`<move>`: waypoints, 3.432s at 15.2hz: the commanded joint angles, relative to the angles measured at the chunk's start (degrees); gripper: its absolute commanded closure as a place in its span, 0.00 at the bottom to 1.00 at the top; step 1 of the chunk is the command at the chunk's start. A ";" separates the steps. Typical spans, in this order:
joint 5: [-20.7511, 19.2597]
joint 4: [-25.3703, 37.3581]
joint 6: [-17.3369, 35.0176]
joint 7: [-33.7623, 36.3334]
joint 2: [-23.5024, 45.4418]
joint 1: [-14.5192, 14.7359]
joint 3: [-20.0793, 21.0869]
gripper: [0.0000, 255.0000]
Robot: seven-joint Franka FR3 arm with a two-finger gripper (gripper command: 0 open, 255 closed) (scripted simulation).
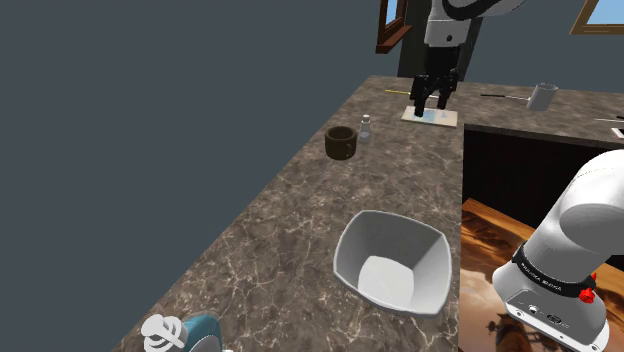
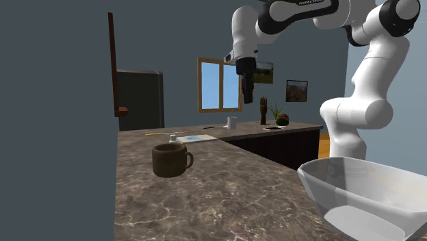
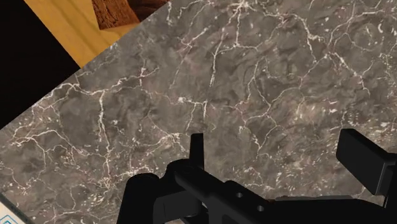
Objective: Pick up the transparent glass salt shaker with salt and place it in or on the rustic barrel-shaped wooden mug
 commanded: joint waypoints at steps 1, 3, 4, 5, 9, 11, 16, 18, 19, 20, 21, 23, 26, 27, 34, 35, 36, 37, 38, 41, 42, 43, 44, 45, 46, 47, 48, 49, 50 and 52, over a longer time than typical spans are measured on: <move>-0.03 1.78 2.83 -1.59 4.18 -0.03 -1.06 0.00; 0.19 3.91 5.15 -3.11 8.31 -0.02 -2.01 0.00; 0.38 5.08 6.21 -3.88 10.39 -0.02 -2.47 0.00; 0.62 6.33 7.21 -4.66 12.50 -0.02 -2.91 0.00; 2.07 12.09 10.51 -7.87 21.02 -0.13 -4.43 0.00; 3.06 15.43 11.72 -9.50 25.35 -0.31 -5.03 0.00; 6.03 25.20 13.40 -13.41 36.38 -1.28 -5.90 0.00; 7.28 29.74 13.51 -14.82 40.89 -1.91 -6.00 0.00; 7.90 32.16 13.45 -15.47 43.17 -2.29 -5.98 0.00; 8.51 34.70 13.30 -16.08 45.48 -2.69 -5.93 0.00; 9.09 37.36 13.06 -16.65 47.82 -3.13 -5.85 0.00; 10.20 43.10 12.31 -17.64 52.62 -4.10 -5.61 0.00; 11.26 50.15 11.03 -18.48 58.13 -5.32 -5.20 0.00; 11.31 49.66 11.70 -18.52 58.31 -5.29 -5.15 0.00; 11.81 46.83 15.95 -18.88 59.77 -5.10 -4.84 0.00; 11.81 46.84 15.95 -18.89 59.78 -5.10 -4.84 0.00; 11.81 46.84 15.95 -18.89 59.78 -5.10 -4.84 0.00; 11.81 46.85 15.95 -18.89 59.78 -5.10 -4.84 0.00; 11.81 46.85 15.95 -18.89 59.78 -5.10 -4.84 0.00; 11.81 46.85 15.94 -18.88 59.78 -5.10 -4.84 0.00; 11.81 46.85 15.94 -18.88 59.78 -5.10 -4.84 1.00; 11.81 46.85 15.94 -18.88 59.78 -5.10 -4.84 1.00; 11.81 46.85 15.94 -18.88 59.78 -5.10 -4.84 1.00; 11.81 46.84 15.95 -18.88 59.77 -5.10 -4.84 1.00; 11.81 46.82 15.96 -18.89 59.77 -5.10 -4.84 1.00; 11.81 46.83 15.95 -18.89 59.78 -5.10 -4.84 1.00; 11.81 46.83 15.95 -18.89 59.77 -5.10 -4.84 1.00; 11.81 46.84 15.94 -18.88 59.78 -5.10 -4.84 1.00; 11.81 46.86 15.94 -18.88 59.78 -5.10 -4.84 1.00; 11.72 47.22 15.32 -18.79 59.52 -5.09 -4.88 1.00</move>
